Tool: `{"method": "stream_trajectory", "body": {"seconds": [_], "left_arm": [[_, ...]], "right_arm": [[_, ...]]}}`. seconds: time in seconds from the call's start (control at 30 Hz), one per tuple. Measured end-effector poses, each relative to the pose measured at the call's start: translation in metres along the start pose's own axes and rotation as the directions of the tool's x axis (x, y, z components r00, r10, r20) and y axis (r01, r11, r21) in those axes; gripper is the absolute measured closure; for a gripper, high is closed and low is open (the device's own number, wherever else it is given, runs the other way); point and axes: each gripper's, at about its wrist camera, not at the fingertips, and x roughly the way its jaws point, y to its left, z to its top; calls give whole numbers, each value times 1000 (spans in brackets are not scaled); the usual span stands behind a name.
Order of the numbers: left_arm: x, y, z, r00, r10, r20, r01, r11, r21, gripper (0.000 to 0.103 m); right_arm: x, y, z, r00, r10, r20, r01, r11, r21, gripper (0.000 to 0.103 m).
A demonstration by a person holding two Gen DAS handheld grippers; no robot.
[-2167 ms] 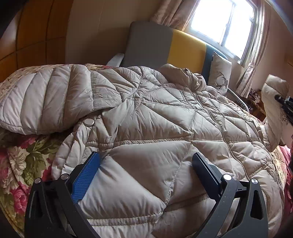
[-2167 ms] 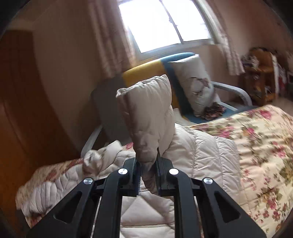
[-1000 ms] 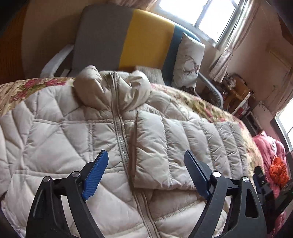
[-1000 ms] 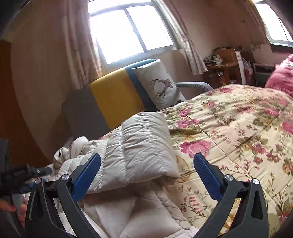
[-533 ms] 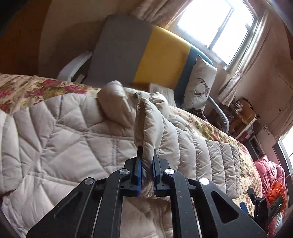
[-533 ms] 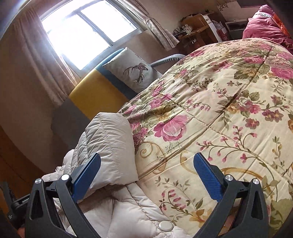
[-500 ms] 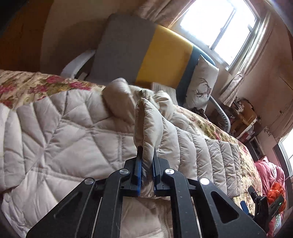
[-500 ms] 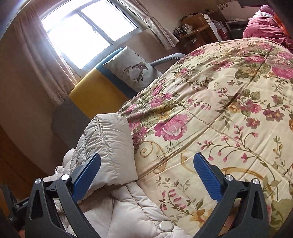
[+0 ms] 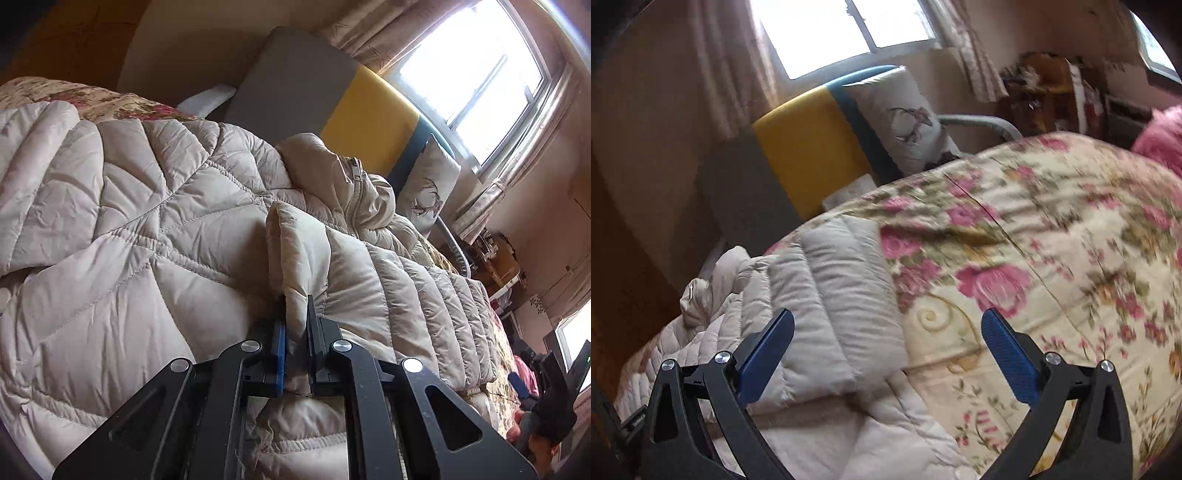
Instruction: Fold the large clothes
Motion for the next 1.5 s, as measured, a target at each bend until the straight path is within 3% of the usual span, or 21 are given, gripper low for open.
{"method": "stream_trajectory", "body": {"seconds": [0.1, 0.23, 0.43, 0.6, 0.77, 0.83, 0.9, 0.97, 1.03, 1.1, 1.2, 1.27, 1.33, 1.43, 1.5], "left_arm": [[-1, 5, -2, 1000, -9, -2, 9, 1000, -12, 95], [6, 14, -5, 998, -40, -48, 38, 998, -48, 95], [12, 8, -7, 997, -37, -63, 36, 999, -15, 92], [12, 10, -8, 996, -56, -64, 54, 998, -32, 92], [11, 12, -8, 996, -68, -62, 65, 997, -43, 92], [11, 14, -7, 996, -71, -62, 68, 997, -45, 92], [9, 16, -7, 995, -74, -62, 71, 996, -49, 92], [9, 16, -7, 995, -80, -61, 77, 996, -50, 90], [7, 16, -6, 994, -90, -63, 87, 995, -46, 88], [6, 16, -4, 994, -90, -67, 87, 995, -47, 88], [-5, 15, 0, 991, -95, -89, 90, 994, -58, 75], [-22, 15, 2, 990, -117, -75, 113, 992, -65, 40], [-48, 18, 3, 991, -129, -22, 128, 989, -69, 24], [-83, 31, 6, 992, -113, 48, 116, 991, -71, 22], [-107, 49, 8, 993, -65, 101, 74, 993, -97, 20]], "right_arm": [[35, 21, 14, 998, -26, -56, 21, 996, -92, 2], [96, 24, 17, 979, -97, -181, 77, 991, -113, 2], [140, 14, 8, 958, -147, -247, 121, 986, -115, 2], [122, 5, 14, 967, -133, -219, 122, 991, -61, 2], [40, 0, 11, 984, -164, -67, 164, 986, -13, 2], [21, -1, 3, 976, -217, -7, 217, 976, -32, 2], [29, -8, -1, 957, -288, -39, 287, 958, -22, 2], [56, -23, -9, 926, -339, -163, 343, 939, -6, 2], [70, -34, -13, 921, -326, -211, 339, 940, 27, 2], [68, -31, -12, 916, -351, -193, 359, 933, 6, 2], [64, -37, -15, 926, -328, -188, 339, 940, 28, 2], [62, -40, -16, 933, -307, -188, 321, 946, 52, 2], [62, -38, -16, 933, -309, -185, 323, 945, 49, 2], [61, -39, -16, 937, -296, -186, 312, 948, 63, 2], [58, -45, -12, 954, -247, -169, 269, 955, 123, 2]]}}
